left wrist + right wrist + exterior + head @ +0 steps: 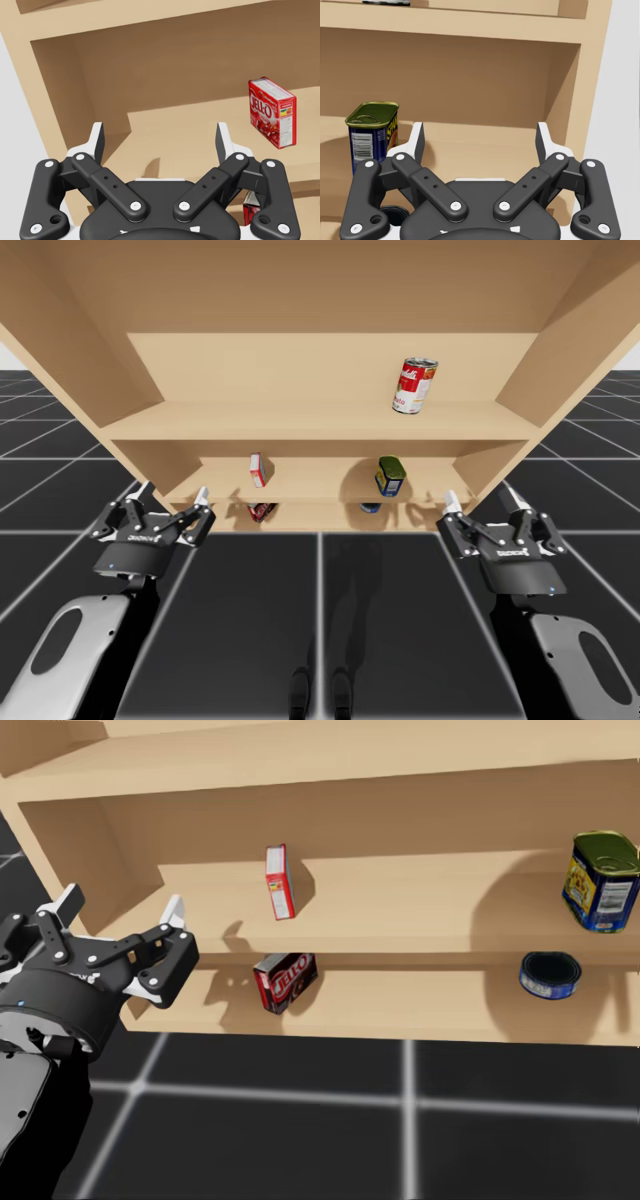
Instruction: Look through the shelves, find the pudding box, and take it.
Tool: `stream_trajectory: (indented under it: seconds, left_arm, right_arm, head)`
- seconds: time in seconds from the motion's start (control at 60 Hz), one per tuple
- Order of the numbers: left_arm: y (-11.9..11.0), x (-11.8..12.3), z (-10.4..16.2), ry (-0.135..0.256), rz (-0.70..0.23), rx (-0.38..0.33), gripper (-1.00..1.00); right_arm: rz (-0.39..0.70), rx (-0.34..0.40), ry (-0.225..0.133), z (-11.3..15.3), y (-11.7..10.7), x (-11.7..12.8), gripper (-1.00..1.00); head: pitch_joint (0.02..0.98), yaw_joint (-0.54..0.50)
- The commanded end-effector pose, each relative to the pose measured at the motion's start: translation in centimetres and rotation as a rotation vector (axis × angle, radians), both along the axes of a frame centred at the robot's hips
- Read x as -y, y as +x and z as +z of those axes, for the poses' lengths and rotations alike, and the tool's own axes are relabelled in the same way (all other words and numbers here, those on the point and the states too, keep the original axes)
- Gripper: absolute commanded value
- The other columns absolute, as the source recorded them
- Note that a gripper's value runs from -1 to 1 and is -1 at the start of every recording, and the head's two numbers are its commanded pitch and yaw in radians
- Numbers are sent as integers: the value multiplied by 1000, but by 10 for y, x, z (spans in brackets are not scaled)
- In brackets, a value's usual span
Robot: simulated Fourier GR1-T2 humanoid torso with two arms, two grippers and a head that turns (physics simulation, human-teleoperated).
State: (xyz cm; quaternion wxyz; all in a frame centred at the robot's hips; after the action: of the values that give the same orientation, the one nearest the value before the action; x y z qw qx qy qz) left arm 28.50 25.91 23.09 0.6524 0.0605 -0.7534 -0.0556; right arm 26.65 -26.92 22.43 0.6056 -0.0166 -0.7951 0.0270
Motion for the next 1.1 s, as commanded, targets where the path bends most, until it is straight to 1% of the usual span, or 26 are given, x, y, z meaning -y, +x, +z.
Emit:
stream_trajectory:
  seconds: [0.017,0.167,0.267,0.35,0.4,0.417,0.5,0.533,0.583,0.6,0.633,0.7,0.733,0.783,0.85,0.933,0.983,1.017,1.067,1.083,1.1]
  left_arm:
    - [-1,4,0,4,-12,-4,-1000]
    - [-5,13,-1,7,-29,-12,-1000]
    - [-9,19,0,-9,-52,-21,-1000]
    - [-15,25,1,-40,-68,-41,-1000]
    - [-19,26,4,-47,-76,-49,-1000]
    - [-24,27,7,-51,-78,-55,-1000]
    - [-30,28,12,-59,-88,-71,-1000]
    - [-36,30,14,-55,-90,-99,-1000]
    - [-40,30,14,-67,-100,-109,-1000]
    - [-43,31,13,-66,-116,-128,-1000]
    - [-45,31,12,-65,-108,-132,-1000]
    - [-50,31,8,-79,-110,-148,-1000]
    - [-53,32,3,-72,-114,-154,-1000]
    - [-54,32,-3,-79,-117,-161,-1000]
    - [-56,31,-16,-83,-129,-185,-1000]
    - [-53,28,-31,-76,-101,-199,-1000]
    - [-51,27,-39,-96,-103,-206,-1000]
    - [-49,26,-47,-94,-96,-221,-1000]
    - [-46,25,-52,-95,-91,-224,-1000]
    - [-44,25,-55,-110,-104,-243,-1000]
    - [-43,25,-57,-114,-109,-249,-1000]
  right_arm:
    - [-1,-4,-12,-2,1,-2,-1000]
    - [-8,-4,-28,-4,1,-3,-1000]
    - [-12,-4,-33,-4,1,-3,-1000]
    - [-16,-6,-31,-5,2,-3,-1000]
    - [-19,-9,-31,-6,2,-2,-1000]
    - [-21,-9,-30,-6,2,-2,-1000]
    - [-25,-8,-25,-6,2,-1,-1000]
    - [-26,-11,-20,-6,2,0,-1000]
    - [-27,-11,-19,-6,1,0,-1000]
    - [-27,-13,-16,-7,1,0,-1000]
    - [-27,-15,-15,-7,1,0,-1000]
    - [-28,-21,-18,-8,1,0,-1000]
    - [-28,-23,-18,-9,2,0,-1000]
    - [-29,-23,-16,-9,2,1,-1000]
    - [-30,-22,-14,-8,2,3,-1000]
    - [-31,-20,-12,-8,2,4,-1000]
    - [-32,-20,-12,-8,2,4,-1000]
    - [-32,-21,-13,-8,2,4,-1000]
    - [-33,-21,-12,-8,2,5,-1000]
    - [-33,-20,-12,-8,2,5,-1000]
    - [-33,-20,-12,-8,2,5,-1000]
  head:
    - [728,214]
    - [730,222]
    - [729,224]
    - [722,221]
    - [717,220]
    - [715,219]
    - [715,216]
    - [715,214]
    - [715,214]
    - [715,213]
    - [715,214]
    - [714,216]
    - [713,217]
    - [713,219]
    - [711,220]
    - [711,220]
    - [709,221]
    - [708,222]
    - [708,223]
    - [708,224]
    - [708,225]
